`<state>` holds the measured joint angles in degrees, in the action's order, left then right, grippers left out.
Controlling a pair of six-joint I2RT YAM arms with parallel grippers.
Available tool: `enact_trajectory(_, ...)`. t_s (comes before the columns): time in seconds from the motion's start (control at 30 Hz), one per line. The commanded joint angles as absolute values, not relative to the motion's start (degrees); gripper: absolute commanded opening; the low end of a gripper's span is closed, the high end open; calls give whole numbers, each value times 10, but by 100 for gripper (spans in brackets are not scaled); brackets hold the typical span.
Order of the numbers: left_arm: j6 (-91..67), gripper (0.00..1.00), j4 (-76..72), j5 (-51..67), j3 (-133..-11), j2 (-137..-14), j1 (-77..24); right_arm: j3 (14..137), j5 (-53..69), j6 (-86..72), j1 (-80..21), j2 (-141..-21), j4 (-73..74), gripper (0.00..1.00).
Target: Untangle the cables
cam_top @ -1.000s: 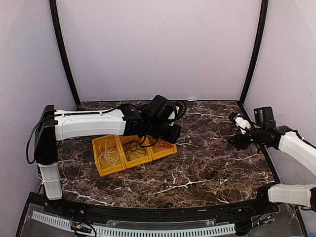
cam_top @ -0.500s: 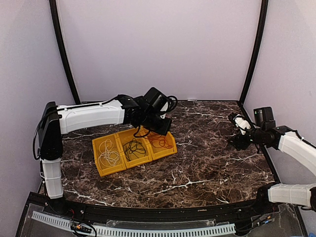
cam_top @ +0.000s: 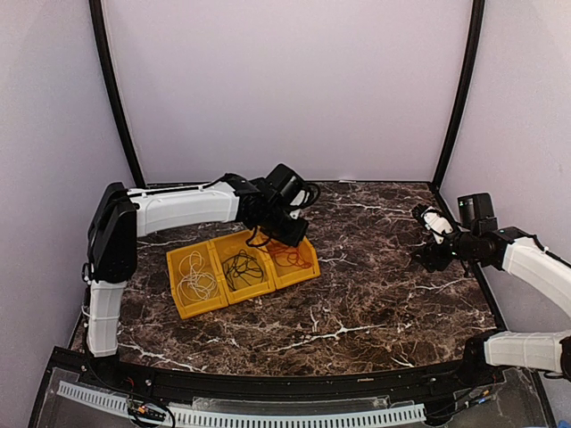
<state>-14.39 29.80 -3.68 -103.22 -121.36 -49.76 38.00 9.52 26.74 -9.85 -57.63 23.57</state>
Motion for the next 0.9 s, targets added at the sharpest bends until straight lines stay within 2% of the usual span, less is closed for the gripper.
enact_trajectory(0.0,-112,0,248,-32,-1037,-1214,-500,375,105,270,-97,-579,221,72)
enact_trajectory(0.27,-41,0,129,31,-979,-1214,-500,375,106,272,-97,-582,222,72)
enact_trajectory(0.87,3,0,121,97,-898,-1180,-500,375,109,272,-97,-585,223,72)
